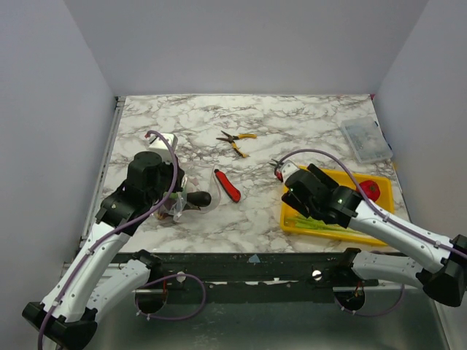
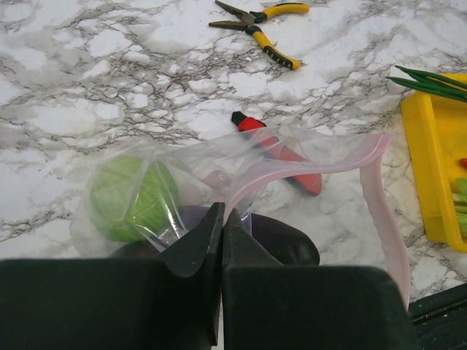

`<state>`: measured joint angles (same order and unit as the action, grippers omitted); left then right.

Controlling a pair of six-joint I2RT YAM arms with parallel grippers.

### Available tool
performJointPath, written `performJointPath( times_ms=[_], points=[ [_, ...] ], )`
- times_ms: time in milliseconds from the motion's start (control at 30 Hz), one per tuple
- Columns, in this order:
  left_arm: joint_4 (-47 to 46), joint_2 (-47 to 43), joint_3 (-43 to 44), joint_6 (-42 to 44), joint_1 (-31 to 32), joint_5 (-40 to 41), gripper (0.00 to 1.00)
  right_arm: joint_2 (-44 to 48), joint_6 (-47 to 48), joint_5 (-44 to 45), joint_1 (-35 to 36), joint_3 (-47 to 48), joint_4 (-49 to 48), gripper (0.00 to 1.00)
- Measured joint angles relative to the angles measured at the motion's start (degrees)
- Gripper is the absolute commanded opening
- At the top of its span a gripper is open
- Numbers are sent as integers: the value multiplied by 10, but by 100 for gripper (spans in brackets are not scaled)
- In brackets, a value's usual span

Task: Place the food in the zip-top bag and seal the zipper
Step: Pick up the fake vegetable from the bin.

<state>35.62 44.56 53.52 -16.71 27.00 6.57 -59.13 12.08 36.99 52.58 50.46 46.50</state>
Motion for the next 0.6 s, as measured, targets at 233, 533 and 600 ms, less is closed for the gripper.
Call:
performJointPath(
  times_ms=[233, 533, 600],
  points=[
    [0, -10, 0, 0, 0, 0, 0, -63, 10, -2, -87, -19, 21, 89],
    [0, -12, -1, 0, 0, -2, 0, -164, 17, -43, -139, -54, 20, 89],
    [0, -12, -1, 0, 0, -2, 0, -174, 21, -48, -150, -61, 19, 87]
  ],
)
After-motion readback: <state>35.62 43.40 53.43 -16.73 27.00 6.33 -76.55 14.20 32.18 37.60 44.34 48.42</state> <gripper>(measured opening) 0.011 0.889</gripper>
